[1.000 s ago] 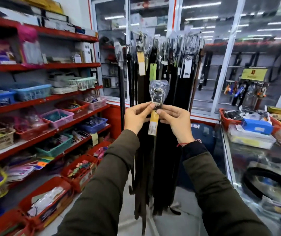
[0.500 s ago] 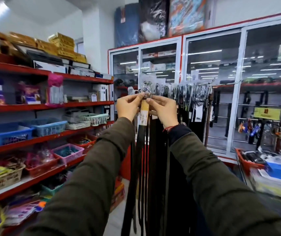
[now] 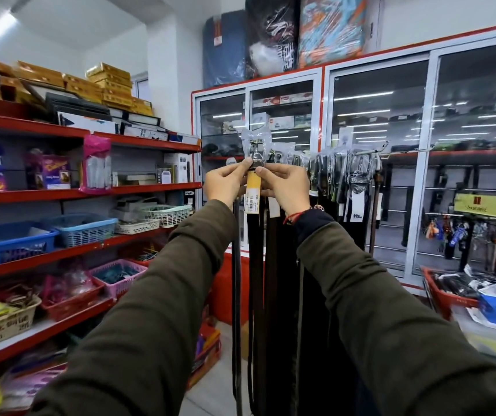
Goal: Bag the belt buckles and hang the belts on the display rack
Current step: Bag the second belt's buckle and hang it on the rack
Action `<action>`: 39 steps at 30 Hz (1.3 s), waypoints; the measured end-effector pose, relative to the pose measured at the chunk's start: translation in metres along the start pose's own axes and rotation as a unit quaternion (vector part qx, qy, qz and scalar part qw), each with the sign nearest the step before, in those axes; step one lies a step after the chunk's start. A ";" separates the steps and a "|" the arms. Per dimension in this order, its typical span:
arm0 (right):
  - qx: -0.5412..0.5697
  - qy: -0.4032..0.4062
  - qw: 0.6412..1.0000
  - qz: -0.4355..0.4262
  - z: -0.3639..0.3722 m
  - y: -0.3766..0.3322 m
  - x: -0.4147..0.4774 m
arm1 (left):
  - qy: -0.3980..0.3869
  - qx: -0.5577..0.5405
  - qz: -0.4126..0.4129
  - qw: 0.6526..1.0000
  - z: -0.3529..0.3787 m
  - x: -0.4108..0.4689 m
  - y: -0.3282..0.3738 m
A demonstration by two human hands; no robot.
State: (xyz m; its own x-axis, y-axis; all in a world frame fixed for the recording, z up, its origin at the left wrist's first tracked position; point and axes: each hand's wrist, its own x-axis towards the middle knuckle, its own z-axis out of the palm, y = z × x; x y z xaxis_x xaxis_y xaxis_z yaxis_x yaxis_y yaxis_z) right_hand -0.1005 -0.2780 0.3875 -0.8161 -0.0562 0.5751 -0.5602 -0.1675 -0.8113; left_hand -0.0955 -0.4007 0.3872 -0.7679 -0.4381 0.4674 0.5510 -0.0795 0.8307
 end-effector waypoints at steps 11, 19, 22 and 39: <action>-0.034 0.009 0.999 0.024 -0.008 0.025 0.022 | -0.007 -0.008 -0.054 0.998 0.013 0.011 -0.013; -0.202 0.087 0.969 -0.108 -0.049 0.079 -0.010 | 0.047 0.267 0.174 0.947 0.021 -0.037 -0.075; -0.259 0.106 0.949 -0.147 -0.079 0.111 -0.043 | 0.035 0.327 0.217 0.919 0.022 -0.072 -0.119; -0.611 0.096 0.785 0.020 -0.285 0.213 -0.231 | -0.251 0.415 0.180 0.856 0.113 -0.276 -0.295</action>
State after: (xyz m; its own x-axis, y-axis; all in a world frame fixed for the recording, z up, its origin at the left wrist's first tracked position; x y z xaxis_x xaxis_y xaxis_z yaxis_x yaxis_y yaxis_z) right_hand -0.0714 -0.0201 0.0515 -0.7775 0.1317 0.6149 -0.1555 0.9072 -0.3909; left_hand -0.0832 -0.1555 0.0469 -0.7555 0.1567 0.6361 0.5196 0.7348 0.4361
